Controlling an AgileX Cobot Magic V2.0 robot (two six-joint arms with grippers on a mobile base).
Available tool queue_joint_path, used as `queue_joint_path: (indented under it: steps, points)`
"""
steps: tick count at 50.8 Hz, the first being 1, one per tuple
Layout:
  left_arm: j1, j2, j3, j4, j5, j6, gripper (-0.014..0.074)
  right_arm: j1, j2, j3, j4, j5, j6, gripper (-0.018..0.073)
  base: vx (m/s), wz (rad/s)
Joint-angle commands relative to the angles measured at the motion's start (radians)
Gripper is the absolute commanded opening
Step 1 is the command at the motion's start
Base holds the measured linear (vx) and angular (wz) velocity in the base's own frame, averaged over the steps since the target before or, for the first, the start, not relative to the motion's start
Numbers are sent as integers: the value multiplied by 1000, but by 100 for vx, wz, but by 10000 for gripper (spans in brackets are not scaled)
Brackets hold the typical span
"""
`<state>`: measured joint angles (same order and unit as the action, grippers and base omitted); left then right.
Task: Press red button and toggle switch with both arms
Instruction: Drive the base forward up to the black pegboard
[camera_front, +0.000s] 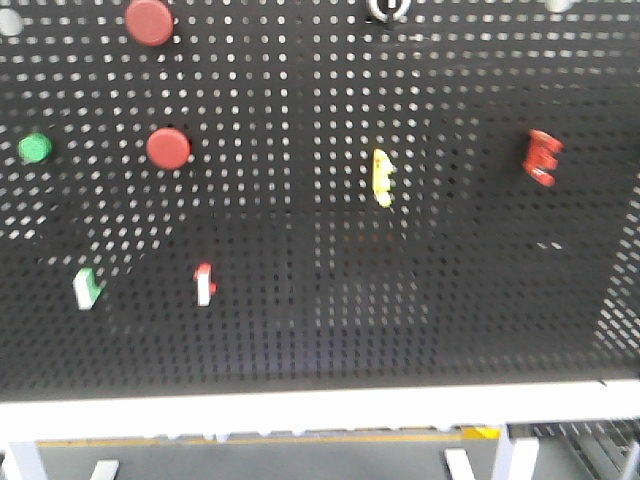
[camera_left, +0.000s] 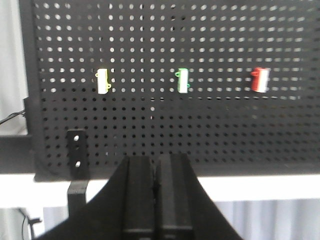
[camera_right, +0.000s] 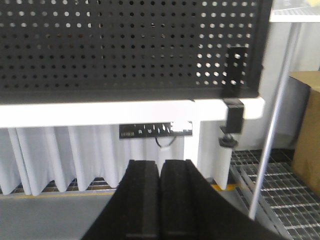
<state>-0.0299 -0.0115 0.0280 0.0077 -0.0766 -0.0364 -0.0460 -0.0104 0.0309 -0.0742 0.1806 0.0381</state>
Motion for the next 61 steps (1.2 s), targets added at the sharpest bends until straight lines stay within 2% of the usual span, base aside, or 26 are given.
queue_joint_path:
  steps: [1,26,61]
  points:
    - [-2,-16,34,-8,-77,-6,1,-7,-16,11,-3,-79,-5,0,35,4]
    - [-2,-16,34,-8,-77,-6,1,-7,-16,11,-3,-79,-5,0,22,3]
    - [-2,-16,34,-8,-77,-6,1,-7,-16,11,-4,-84,-5,0,6,1]
